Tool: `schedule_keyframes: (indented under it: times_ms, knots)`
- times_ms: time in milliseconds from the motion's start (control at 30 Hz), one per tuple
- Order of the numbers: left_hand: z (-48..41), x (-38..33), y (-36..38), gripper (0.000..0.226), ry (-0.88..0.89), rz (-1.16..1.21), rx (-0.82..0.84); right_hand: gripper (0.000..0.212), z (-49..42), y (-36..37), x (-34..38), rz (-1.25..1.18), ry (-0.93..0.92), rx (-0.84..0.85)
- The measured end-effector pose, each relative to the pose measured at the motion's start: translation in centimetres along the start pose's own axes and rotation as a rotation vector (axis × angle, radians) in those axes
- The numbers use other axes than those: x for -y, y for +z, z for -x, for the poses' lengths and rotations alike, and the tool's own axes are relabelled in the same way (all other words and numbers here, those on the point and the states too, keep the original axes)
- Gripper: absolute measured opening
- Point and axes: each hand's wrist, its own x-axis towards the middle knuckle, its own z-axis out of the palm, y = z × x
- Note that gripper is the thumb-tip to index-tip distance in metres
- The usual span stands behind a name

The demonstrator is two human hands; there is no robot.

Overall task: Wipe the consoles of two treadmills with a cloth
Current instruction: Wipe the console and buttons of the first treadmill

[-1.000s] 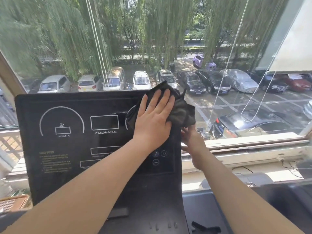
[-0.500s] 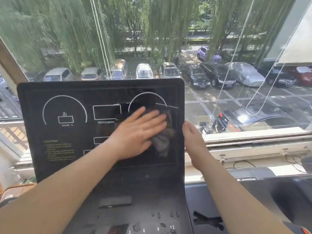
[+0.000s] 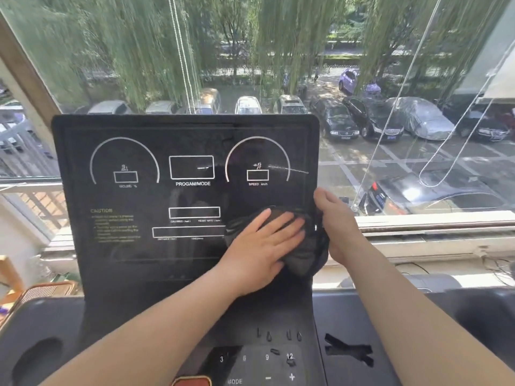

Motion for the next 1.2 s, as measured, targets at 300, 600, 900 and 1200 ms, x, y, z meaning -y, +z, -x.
schedule_keyframes:
  times_ms: [300, 600, 900, 1200]
  knots:
    - [-5.6, 4.4, -4.2, 0.062, -0.567, -0.041, -0.393, 0.024, -0.3, 0.0, -0.7, 0.035, -0.05, -0.005]
    - [-0.8, -2.8, 1.5, 0.063, -0.127, 0.016, -0.066, 0.027, -0.2, -0.5, -0.2, -0.112, -0.021, 0.019]
    - [-2.0, 5.7, -4.0, 0.053, -0.3, -0.185, -0.245, 0.031, -0.4, 0.2, -1.4, 0.131, -0.173, -0.105]
    - [-0.8, -0.7, -1.3, 0.072, -0.459, -0.086, -0.179, 0.028, -0.4, 0.8, -1.9, 0.16, -0.229, -0.19]
